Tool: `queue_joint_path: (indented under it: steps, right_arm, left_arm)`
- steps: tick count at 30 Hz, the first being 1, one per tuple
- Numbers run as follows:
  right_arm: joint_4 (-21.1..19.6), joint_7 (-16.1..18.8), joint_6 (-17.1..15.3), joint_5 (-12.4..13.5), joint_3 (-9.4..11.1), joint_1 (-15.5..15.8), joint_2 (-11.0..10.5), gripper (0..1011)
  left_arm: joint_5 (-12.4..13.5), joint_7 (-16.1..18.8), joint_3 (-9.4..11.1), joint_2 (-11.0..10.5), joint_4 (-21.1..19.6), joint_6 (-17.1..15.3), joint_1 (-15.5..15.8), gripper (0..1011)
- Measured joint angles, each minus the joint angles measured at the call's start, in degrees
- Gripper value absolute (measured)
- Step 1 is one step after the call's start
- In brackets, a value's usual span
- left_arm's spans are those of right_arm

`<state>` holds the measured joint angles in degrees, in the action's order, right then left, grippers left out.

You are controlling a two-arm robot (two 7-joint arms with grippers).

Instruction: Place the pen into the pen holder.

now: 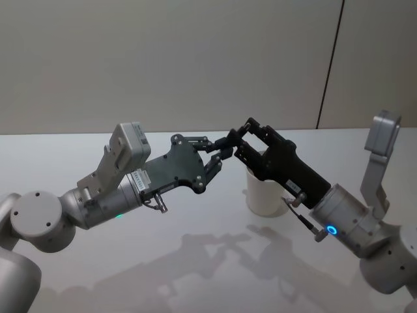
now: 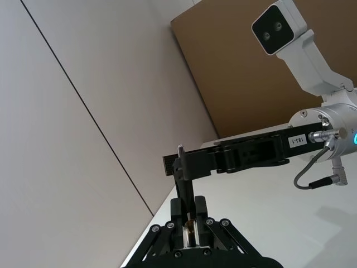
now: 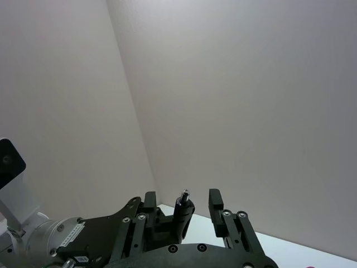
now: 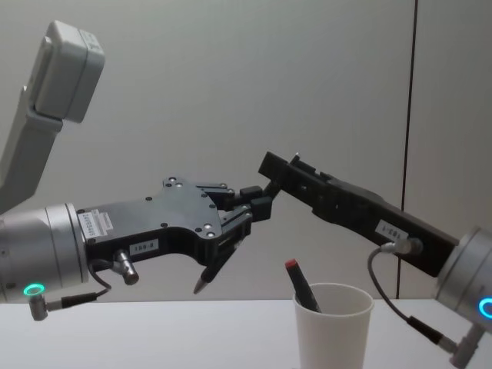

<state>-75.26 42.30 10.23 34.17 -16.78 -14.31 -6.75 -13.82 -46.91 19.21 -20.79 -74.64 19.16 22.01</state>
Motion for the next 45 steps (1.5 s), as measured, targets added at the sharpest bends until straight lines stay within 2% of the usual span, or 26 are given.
queue_joint_path:
  steps: [1,5,7,8,9,12,15,45]
  right_arm:
    - [0.0,-0.1,0.0,0.0,0.0,-0.1,0.0,634]
    - [0.1,-0.5,-0.1,-0.2,-0.2,-0.2,0.1,447]
    - [0.1,-0.6,-0.1,-0.3,-0.2,-0.3,0.1,416]
    - [0.1,-0.7,-0.1,-0.3,-0.2,-0.3,0.1,366]
    - [0.1,-0.7,-0.1,-0.4,-0.2,-0.3,0.1,366]
    - [0.0,-1.1,-0.2,-0.5,-0.4,-0.4,0.1,227]
    - [0.0,-1.3,-0.3,-0.6,-0.4,-0.5,0.1,187]
    - [-0.7,-3.4,0.0,-1.3,-0.9,-0.8,-0.1,187]
  left_arm:
    - [0.0,0.0,0.0,0.0,0.0,0.0,0.0,142]
    - [0.0,0.0,0.0,0.0,0.0,0.0,0.0,142]
    - [0.0,0.0,0.0,0.0,0.0,0.0,0.0,142]
    - [0.0,0.0,0.0,0.0,0.0,0.0,0.0,142]
    - [0.0,0.0,0.0,0.0,0.0,0.0,0.0,142]
    - [0.0,0.0,0.0,0.0,0.0,0.0,0.0,142]
    - [0.0,0.1,0.0,0.0,0.0,0.0,0.0,142]
    - [-0.1,0.0,0.0,0.0,0.0,0.0,0.0,142]
